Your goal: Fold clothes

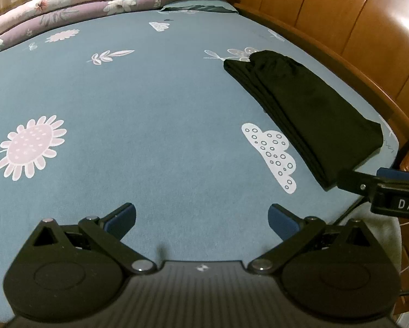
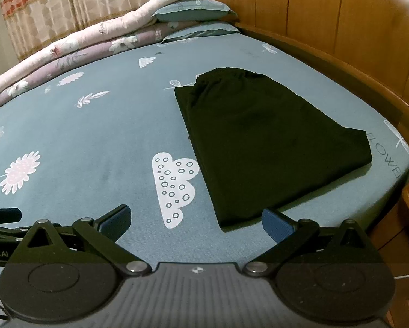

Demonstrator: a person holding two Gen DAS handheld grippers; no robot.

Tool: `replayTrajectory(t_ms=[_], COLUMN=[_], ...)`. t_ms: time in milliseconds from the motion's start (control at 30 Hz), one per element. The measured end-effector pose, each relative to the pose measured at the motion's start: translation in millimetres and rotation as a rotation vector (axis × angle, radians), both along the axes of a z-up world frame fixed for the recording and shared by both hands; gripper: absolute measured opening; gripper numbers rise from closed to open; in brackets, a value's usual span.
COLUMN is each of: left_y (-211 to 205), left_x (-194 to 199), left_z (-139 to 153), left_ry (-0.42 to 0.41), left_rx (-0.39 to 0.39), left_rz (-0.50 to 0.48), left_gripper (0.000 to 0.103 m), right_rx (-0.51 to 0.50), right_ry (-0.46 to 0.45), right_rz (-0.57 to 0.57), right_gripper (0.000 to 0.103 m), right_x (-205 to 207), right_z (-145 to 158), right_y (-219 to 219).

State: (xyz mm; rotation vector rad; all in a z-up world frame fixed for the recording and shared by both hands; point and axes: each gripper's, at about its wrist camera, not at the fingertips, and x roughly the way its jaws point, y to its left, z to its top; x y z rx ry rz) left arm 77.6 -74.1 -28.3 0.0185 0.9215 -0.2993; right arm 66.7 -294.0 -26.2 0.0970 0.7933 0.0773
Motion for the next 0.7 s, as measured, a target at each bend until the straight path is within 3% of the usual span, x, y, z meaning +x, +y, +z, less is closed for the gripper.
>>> replayTrajectory(t_ms=[700], left_y=[-0.5], left_x=[0.9], left_z=[-0.7], left_ry=[-0.006], left_rx=[0.014], left_rz=[0.0], left_gripper=[0.102], right_rx=[0.006], right_ry=[0.008], right_rz=[0.002], right_gripper=[0.103], right_x=[0.3], right_z=[-3.8], right_y=[1.2])
